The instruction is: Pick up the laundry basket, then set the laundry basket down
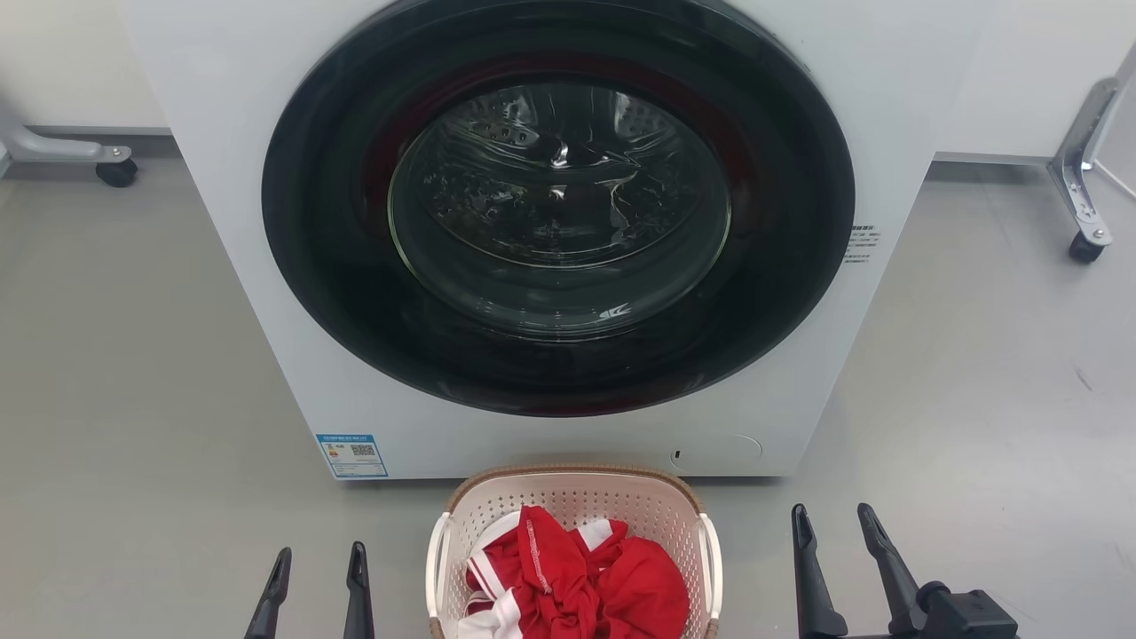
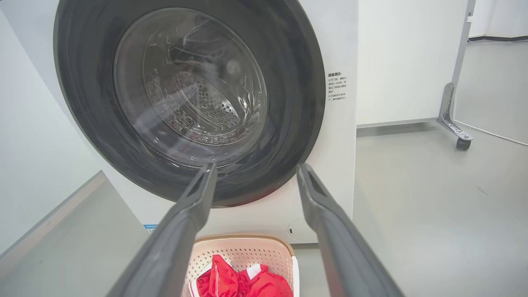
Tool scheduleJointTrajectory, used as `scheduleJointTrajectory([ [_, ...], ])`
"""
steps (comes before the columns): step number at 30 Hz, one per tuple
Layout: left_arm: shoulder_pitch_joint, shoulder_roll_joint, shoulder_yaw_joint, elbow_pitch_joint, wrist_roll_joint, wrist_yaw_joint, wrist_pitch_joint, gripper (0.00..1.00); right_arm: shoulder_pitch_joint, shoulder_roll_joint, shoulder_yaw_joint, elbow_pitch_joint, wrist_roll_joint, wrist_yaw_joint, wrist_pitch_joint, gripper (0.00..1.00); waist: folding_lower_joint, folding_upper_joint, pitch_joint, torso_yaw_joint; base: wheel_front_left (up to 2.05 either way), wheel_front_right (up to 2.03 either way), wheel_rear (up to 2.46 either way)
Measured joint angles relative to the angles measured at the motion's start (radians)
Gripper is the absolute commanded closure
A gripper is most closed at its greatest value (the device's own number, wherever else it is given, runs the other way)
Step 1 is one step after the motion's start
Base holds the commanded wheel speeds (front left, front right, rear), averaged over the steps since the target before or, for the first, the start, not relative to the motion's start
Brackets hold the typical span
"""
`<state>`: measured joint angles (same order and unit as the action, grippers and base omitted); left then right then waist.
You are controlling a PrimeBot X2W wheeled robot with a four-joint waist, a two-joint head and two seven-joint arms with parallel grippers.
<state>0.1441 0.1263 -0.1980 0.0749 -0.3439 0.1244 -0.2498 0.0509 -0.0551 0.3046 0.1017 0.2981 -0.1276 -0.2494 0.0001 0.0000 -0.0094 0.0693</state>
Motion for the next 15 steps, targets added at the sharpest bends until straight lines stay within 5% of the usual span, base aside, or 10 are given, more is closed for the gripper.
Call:
scheduleJointTrajectory([
  [10,0.003,-0.001,0.0,-0.01,0.003,0.0,0.0,0.0,0.001,0.002,-0.008,-0.007,-0.009,0.0,0.0,0.0,0.0,0.0,0.006,0.0,0.0,0.0,0.0],
  [11,0.003,-0.002,0.0,-0.011,0.004,0.0,0.0,1.0,0.002,0.002,-0.008,-0.008,-0.009,0.0,0.0,1.0,0.0,0.0,0.007,0.0,0.0,0.0,0.0],
  [15,0.011,-0.005,-0.007,0.029,0.001,-0.001,0.002,1.0,0.014,0.002,-0.005,0.035,-0.009,0.0,0.003,1.0,0.0,0.0,0.007,0.0,0.0,0.0,0.0],
])
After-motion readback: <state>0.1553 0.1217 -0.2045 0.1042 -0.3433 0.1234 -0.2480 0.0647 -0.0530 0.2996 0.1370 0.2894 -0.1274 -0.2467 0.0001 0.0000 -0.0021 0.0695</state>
